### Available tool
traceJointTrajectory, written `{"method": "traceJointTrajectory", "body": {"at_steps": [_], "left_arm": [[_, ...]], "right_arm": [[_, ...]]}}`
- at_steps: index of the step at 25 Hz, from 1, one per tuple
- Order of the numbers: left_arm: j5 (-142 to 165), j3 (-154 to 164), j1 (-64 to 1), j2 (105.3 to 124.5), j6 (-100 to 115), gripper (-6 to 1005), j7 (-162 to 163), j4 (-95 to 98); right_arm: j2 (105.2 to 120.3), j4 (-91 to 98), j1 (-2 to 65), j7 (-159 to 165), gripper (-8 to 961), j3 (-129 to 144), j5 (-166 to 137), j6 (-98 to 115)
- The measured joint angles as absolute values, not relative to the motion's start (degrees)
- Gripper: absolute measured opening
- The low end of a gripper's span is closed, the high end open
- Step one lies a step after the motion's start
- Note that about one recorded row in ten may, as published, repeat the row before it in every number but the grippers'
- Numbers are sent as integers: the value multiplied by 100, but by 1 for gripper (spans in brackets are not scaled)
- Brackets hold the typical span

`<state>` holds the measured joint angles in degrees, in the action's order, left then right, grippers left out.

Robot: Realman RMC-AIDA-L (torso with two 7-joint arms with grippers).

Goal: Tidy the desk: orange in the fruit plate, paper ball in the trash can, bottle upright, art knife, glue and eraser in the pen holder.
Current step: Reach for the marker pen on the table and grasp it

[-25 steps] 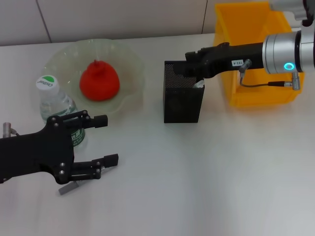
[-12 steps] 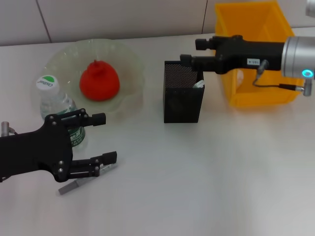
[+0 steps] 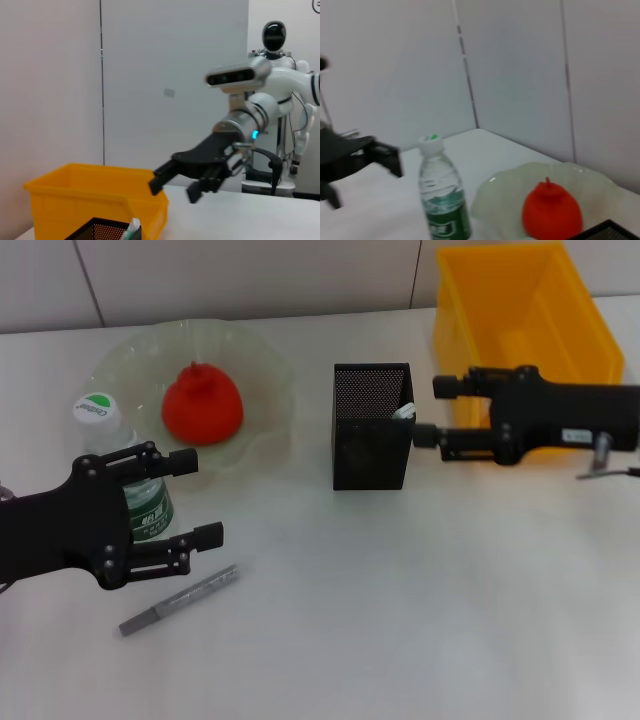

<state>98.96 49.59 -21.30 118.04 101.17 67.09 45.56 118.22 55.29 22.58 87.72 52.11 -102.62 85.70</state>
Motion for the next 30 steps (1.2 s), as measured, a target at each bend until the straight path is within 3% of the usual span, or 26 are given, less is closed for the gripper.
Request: {"method": "traceJointTrajectory", "body": {"at_steps": [10,18,30], "left_arm": [[9849,4938,-2088,11804,10192,743,6851,4552],[10185,4937,-2064,11757,10110,741,7082,4700],[10942,4993,-2048,11841,9860,737,7415,5284]], "right_arm": [[11804,5533,1820,7789,757,4558,-10273,10486],[11828,5512,1619,7717,757,4554,-10742,10614],[11836,5391,1443,7625,757,4243,-10845,10562]]}}
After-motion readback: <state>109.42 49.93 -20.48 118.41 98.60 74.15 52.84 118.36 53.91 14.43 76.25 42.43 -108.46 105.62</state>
